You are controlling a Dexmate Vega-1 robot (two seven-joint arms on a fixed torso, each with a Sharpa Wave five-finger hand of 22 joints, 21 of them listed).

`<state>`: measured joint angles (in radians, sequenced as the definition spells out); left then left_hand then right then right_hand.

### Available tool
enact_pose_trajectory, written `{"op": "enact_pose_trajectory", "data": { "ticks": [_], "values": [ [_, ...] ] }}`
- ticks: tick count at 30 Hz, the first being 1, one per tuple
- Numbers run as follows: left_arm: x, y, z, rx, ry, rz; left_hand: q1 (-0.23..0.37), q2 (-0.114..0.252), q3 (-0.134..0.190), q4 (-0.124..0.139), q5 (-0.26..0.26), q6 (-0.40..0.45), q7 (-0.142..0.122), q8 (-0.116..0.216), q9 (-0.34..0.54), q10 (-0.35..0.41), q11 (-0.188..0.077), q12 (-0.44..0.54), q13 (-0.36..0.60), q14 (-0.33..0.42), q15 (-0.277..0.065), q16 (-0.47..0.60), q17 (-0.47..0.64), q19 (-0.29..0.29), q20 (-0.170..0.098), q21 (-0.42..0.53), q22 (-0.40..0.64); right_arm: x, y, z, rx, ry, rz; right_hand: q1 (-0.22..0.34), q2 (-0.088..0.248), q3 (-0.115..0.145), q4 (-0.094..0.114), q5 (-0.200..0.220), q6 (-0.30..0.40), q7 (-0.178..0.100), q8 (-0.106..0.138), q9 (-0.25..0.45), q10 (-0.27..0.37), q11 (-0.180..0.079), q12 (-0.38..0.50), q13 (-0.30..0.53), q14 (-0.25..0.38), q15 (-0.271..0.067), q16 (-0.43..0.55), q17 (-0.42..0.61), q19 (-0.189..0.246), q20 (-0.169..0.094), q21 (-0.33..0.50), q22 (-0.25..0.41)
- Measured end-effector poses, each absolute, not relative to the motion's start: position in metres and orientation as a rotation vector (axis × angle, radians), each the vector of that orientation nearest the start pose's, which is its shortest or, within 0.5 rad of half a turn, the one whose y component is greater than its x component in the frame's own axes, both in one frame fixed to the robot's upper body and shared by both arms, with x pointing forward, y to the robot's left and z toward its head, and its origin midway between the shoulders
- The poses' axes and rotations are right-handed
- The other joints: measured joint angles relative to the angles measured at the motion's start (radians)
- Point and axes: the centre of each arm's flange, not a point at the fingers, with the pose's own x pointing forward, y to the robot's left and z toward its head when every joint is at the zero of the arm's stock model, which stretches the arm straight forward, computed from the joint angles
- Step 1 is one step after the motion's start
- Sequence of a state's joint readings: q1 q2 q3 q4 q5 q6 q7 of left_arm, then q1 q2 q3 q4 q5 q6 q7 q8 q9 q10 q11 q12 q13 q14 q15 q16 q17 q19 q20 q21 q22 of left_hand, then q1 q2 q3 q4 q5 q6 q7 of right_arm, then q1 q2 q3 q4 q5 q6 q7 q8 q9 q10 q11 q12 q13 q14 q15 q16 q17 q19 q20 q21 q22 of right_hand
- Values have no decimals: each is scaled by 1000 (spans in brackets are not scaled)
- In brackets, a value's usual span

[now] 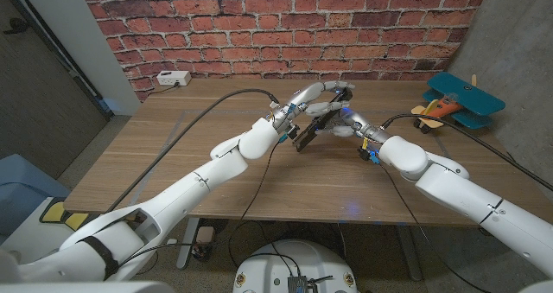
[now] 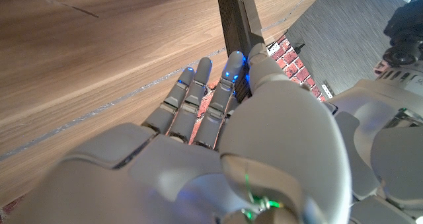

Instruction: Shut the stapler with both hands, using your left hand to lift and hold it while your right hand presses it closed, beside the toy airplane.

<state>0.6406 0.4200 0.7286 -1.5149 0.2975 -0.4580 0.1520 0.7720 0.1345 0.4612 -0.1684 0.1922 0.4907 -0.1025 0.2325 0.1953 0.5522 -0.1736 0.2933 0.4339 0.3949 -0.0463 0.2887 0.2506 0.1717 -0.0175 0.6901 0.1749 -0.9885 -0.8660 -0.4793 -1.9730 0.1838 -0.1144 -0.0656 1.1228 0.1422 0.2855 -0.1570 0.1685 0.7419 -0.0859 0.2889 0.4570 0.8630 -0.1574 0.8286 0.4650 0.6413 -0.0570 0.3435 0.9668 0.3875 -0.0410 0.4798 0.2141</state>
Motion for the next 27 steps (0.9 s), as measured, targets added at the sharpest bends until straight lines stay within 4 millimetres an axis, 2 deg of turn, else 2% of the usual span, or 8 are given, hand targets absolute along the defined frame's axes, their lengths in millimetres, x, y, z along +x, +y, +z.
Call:
{"op": "enact_pose_trajectory", "data": {
  "ticks": [6,8,10,14,27],
  "values": [
    [551,32,46,812,-1217,-460,6,12,21,21,-4,85,-17,22,2,73,-15,28,0,28,2,0,-5,0,0,0,0,547,-203,-17,-731,-565,330,-1,1,0,0,2,0,0,2,0,0,0,-1,-1,4,-4,0,4,0,0,0,0],
    [551,32,46,807,-1218,-456,5,14,31,28,-7,102,-15,29,2,95,-20,36,0,36,0,4,-5,0,0,0,0,548,-203,-17,-730,-565,330,-1,1,0,0,2,0,0,2,0,0,0,-1,-2,4,-4,0,4,-1,-1,0,0],
    [552,32,46,801,-1218,-451,-2,21,41,38,-8,115,-4,34,2,121,-21,43,0,51,0,8,-3,1,1,-2,0,549,-203,-18,-729,-563,330,-1,1,0,0,2,0,0,2,0,0,0,-1,-2,4,-4,0,4,-4,-4,0,0],
    [553,33,45,791,-1215,-442,-10,28,36,45,-10,137,18,49,-1,162,-20,51,-1,77,-2,14,3,11,0,-8,0,550,-202,-18,-726,-561,331,-2,2,0,0,2,0,0,2,0,0,0,-1,-2,4,-4,0,4,-4,-4,5,0],
    [555,34,45,746,-1207,-423,-12,31,36,45,-6,151,32,50,-1,175,-18,55,0,103,0,22,8,11,0,-14,0,552,-202,-19,-713,-563,337,-2,2,0,0,2,0,0,1,0,4,-4,-1,-2,7,-7,-7,9,-4,-4,8,-5]
  ]
}}
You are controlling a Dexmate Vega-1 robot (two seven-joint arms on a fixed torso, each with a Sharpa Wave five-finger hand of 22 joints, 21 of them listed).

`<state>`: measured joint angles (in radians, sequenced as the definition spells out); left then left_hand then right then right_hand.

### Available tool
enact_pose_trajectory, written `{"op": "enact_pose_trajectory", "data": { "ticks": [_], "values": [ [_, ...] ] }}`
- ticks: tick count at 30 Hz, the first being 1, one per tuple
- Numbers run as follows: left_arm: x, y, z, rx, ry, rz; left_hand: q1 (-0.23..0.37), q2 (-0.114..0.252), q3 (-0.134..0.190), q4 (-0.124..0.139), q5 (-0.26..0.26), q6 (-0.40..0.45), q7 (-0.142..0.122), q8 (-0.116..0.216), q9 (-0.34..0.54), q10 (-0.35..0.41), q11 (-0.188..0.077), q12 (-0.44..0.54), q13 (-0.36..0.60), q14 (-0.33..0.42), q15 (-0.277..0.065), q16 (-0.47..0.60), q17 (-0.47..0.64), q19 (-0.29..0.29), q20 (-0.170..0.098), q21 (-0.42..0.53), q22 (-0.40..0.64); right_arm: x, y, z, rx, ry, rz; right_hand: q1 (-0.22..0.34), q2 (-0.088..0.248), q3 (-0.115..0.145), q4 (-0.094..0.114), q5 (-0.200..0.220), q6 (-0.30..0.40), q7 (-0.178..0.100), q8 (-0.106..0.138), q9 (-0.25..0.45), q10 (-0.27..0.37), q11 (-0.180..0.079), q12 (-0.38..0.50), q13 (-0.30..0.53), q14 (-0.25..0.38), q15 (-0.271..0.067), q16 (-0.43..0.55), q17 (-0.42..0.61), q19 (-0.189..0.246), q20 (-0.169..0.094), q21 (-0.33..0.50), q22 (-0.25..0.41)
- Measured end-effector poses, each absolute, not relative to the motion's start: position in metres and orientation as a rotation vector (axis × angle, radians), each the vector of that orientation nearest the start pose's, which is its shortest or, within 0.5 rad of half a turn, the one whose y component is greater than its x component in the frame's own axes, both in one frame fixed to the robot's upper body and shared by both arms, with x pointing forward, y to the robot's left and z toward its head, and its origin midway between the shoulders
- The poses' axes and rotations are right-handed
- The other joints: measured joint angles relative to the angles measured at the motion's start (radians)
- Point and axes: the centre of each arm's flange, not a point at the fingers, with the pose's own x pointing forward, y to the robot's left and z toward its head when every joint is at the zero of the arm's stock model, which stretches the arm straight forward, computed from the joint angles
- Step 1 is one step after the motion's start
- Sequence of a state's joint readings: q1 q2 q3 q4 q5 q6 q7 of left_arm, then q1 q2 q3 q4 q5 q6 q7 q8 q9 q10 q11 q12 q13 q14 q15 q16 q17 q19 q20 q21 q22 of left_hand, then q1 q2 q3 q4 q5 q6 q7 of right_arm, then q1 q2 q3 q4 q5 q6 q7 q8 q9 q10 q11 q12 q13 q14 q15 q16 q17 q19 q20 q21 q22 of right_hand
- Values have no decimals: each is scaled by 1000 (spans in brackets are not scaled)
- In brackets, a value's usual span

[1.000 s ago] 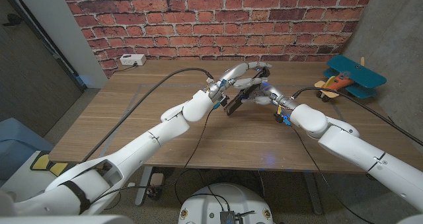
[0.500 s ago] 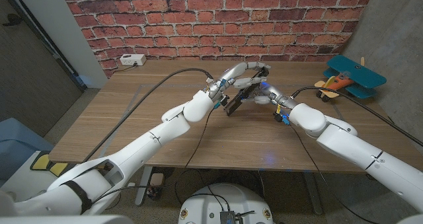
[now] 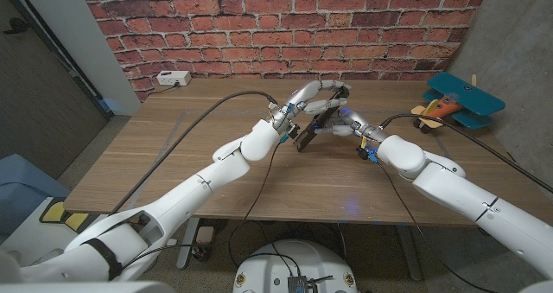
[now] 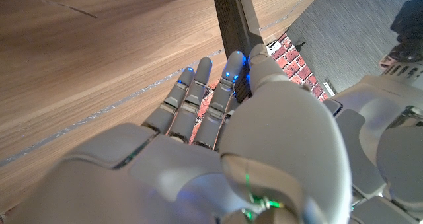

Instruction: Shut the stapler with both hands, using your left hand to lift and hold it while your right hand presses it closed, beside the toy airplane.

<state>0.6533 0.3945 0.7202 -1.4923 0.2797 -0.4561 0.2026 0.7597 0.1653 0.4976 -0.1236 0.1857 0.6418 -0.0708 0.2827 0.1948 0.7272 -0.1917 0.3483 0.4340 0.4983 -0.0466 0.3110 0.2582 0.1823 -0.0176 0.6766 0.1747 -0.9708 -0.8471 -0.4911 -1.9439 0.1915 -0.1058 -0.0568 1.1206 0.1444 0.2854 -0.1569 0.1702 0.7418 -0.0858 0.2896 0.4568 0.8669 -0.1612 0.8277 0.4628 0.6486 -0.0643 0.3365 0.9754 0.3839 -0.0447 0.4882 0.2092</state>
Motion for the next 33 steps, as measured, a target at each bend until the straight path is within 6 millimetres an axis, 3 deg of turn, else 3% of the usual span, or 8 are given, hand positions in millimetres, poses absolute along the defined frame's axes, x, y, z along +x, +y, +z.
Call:
{"op": "enact_pose_trajectory", "data": {
  "ticks": [23,28,33],
  "values": [
    [555,32,44,671,-1200,-441,0,0,5,-4,0,11,3,0,3,7,0,-4,-1,20,-5,4,0,2,-2,-8,0,555,-209,-27,-632,-544,349,0,0,0,0,0,0,0,-10,5,12,-5,1,-2,3,3,-8,0,0,0,11,0],
    [554,32,43,664,-1202,-444,0,0,8,-6,-1,13,1,-6,3,11,4,0,0,83,-7,37,18,4,-4,-11,0,556,-213,-29,-606,-542,343,0,0,0,0,0,0,0,-11,5,12,-5,1,1,3,3,-9,0,0,0,15,0],
    [552,32,41,660,-1208,-441,0,0,9,-8,-2,14,0,-6,3,12,6,0,5,90,-10,41,23,5,-6,-15,0,556,-216,-30,-595,-540,338,0,0,0,0,0,0,0,-8,5,12,-5,2,1,3,3,-11,0,0,0,15,0]
  ]
}}
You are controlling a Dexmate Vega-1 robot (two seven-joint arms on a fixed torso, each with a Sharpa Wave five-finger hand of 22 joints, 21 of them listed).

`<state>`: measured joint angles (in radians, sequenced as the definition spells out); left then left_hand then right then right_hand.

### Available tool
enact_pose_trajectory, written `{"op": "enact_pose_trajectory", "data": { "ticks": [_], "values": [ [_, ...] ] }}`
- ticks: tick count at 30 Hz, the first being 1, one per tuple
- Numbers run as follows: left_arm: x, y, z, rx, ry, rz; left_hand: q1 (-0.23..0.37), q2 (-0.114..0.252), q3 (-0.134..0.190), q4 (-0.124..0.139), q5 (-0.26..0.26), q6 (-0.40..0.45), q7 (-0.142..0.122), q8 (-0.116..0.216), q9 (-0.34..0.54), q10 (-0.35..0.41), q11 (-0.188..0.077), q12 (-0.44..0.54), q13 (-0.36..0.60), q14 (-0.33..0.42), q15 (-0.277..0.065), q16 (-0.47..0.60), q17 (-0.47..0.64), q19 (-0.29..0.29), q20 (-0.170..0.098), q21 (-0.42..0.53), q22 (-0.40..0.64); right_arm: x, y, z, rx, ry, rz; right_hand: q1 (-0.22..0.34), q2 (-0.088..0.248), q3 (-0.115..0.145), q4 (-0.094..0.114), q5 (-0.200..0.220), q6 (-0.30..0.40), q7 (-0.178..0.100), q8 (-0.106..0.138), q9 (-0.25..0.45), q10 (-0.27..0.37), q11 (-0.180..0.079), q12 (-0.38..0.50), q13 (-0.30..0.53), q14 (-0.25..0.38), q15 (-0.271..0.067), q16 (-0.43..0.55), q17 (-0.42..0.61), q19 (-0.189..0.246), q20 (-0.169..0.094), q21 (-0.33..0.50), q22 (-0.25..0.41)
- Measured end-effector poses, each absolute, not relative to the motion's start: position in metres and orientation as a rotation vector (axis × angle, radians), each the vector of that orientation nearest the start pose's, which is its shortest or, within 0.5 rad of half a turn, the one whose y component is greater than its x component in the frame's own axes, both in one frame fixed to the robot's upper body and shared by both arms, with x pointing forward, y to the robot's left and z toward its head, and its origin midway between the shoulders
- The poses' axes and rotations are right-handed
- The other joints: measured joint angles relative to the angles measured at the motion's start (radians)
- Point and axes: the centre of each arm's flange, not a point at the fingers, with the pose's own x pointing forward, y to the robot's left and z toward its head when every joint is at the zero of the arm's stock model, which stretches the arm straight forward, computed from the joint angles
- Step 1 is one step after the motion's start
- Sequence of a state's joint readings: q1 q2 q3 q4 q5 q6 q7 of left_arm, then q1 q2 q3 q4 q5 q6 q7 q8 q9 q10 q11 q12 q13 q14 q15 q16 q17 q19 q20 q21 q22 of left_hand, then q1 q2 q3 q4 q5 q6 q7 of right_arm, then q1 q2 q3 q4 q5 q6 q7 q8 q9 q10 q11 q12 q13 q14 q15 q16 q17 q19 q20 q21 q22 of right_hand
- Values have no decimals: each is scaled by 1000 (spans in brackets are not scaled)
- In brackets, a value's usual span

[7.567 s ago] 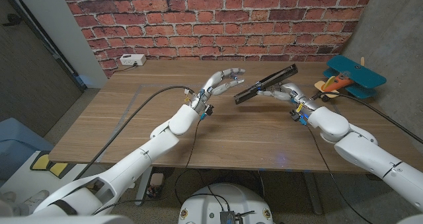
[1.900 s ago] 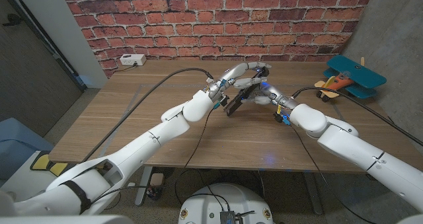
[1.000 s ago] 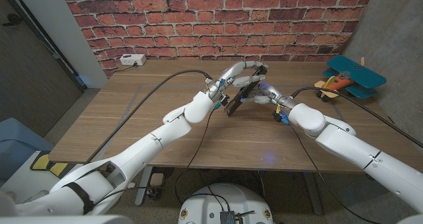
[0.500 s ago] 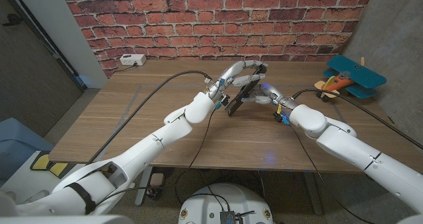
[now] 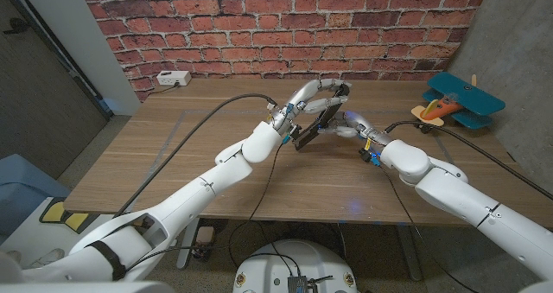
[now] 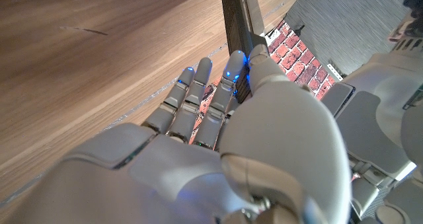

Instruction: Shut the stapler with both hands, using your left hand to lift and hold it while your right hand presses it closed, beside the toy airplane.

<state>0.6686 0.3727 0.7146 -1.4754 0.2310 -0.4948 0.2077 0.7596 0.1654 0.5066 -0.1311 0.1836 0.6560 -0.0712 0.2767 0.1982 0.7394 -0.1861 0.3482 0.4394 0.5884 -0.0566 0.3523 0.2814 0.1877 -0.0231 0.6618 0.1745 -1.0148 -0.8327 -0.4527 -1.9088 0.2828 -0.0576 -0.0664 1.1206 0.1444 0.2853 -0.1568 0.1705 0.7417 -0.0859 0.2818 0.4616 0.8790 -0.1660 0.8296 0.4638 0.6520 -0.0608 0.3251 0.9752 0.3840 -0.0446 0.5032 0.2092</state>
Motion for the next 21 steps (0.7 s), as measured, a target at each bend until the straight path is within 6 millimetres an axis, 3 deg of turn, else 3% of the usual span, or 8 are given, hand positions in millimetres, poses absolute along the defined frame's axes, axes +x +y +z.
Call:
{"op": "enact_pose_trajectory", "data": {
  "ticks": [21],
  "values": [
    [545,31,36,637,-1228,-430,0,0,3,-3,2,10,-11,-7,0,0,0,-4,2,14,3,8,14,5,-5,-8,0,557,-229,-35,-483,-529,331,0,0,0,0,4,7,-7,-2,-1,0,1,2,0,7,-4,-4,9,0,0,4,0]
  ]
}}
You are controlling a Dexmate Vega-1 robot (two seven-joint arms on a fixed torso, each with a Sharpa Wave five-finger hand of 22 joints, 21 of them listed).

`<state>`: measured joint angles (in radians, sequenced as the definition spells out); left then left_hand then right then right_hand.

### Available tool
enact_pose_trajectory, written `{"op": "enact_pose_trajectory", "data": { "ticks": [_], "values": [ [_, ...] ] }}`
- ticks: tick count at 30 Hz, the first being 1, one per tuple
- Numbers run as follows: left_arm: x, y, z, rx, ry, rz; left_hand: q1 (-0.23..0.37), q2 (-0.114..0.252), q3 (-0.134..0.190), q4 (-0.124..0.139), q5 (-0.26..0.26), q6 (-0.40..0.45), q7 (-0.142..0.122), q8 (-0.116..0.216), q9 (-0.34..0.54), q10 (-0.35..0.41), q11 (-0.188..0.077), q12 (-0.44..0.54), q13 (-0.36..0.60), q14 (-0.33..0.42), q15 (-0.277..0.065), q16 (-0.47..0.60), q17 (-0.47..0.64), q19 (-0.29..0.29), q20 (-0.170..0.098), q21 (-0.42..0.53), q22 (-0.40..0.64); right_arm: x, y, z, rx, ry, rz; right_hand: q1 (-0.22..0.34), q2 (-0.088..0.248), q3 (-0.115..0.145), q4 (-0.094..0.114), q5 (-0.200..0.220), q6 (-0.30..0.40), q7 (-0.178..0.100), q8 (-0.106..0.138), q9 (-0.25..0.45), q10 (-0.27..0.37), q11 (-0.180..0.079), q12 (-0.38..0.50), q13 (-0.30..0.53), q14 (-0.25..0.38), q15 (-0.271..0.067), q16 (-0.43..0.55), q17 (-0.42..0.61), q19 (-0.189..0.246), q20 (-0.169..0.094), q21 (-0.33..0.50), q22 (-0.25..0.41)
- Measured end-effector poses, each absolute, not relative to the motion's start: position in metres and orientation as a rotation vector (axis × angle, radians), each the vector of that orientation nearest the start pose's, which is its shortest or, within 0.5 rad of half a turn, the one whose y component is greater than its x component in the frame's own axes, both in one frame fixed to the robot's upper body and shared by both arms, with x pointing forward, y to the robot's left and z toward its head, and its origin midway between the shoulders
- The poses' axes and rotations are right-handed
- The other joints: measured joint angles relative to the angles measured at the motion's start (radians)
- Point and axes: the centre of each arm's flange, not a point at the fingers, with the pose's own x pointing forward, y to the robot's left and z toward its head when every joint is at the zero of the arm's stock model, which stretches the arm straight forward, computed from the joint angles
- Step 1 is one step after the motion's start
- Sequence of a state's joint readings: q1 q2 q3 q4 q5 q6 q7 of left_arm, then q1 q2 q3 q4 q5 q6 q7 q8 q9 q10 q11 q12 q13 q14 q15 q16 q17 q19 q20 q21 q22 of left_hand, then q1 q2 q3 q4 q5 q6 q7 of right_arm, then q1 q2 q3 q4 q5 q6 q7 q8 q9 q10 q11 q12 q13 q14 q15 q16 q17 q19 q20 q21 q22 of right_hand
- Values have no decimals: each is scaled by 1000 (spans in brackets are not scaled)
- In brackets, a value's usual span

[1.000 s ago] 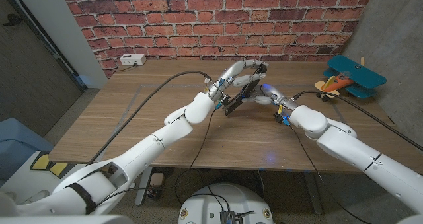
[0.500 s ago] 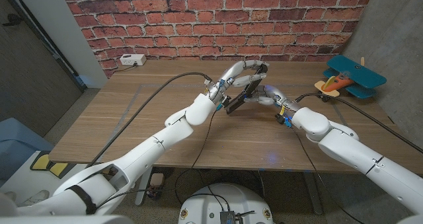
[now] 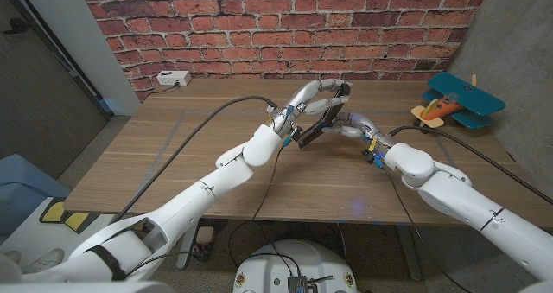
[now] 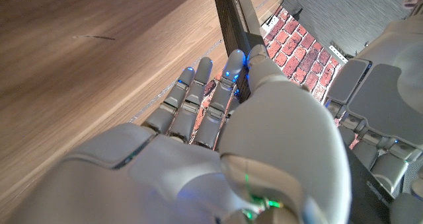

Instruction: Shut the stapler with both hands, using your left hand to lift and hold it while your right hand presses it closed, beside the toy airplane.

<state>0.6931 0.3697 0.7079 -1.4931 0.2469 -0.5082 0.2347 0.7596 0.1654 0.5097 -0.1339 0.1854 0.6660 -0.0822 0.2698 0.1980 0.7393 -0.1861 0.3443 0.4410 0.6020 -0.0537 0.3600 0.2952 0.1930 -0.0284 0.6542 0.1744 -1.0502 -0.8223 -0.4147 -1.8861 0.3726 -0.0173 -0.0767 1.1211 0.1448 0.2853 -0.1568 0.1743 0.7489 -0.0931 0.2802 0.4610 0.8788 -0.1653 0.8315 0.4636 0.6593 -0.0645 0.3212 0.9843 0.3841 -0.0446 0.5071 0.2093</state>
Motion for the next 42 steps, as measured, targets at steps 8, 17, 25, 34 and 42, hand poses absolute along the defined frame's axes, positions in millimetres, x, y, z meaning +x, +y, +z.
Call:
{"op": "enact_pose_trajectory", "data": {
  "ticks": [8,17,25,34,42],
  "values": [
    [542,33,33,631,-1231,-425,0,0,0,0,-1,4,-4,-4,0,0,0,-3,4,-4,-4,0,0,0,0,0,0,557,-234,-37,-437,-525,325,0,0,0,0,0,11,-11,-5,5,2,2,2,2,0,0,0,0,-6,6,8,0],
    [539,37,29,624,-1231,-414,0,0,0,0,-3,6,-5,-4,0,0,0,0,4,-4,-4,0,5,0,0,-4,0,558,-241,-40,-380,-514,334,0,0,0,0,0,19,-19,-3,5,5,6,0,5,0,0,0,0,-9,2,8,0],
    [538,39,27,622,-1227,-407,-1,0,0,0,0,10,-9,-5,0,5,5,0,3,-8,0,-6,5,0,0,-4,0,558,-246,-41,-332,-505,347,1,0,0,0,0,19,-20,-3,4,9,9,1,5,0,0,0,5,-9,2,13,0],
    [539,39,25,627,-1220,-401,-1,-1,0,0,0,11,-11,-8,0,5,5,-2,3,-8,0,-7,9,0,0,-4,0,559,-255,-45,-292,-496,344,22,11,0,0,-4,19,-20,-7,4,10,11,3,5,2,2,-8,5,-9,2,16,0],
    [535,41,21,630,-1213,-397,-5,-5,0,0,0,22,-21,-9,0,5,5,-4,2,-13,-5,-7,9,0,0,-11,0,558,-264,-48,-201,-486,355,23,12,0,0,0,20,-20,-9,4,10,11,0,5,2,2,-8,9,-9,2,16,0]
  ]
}}
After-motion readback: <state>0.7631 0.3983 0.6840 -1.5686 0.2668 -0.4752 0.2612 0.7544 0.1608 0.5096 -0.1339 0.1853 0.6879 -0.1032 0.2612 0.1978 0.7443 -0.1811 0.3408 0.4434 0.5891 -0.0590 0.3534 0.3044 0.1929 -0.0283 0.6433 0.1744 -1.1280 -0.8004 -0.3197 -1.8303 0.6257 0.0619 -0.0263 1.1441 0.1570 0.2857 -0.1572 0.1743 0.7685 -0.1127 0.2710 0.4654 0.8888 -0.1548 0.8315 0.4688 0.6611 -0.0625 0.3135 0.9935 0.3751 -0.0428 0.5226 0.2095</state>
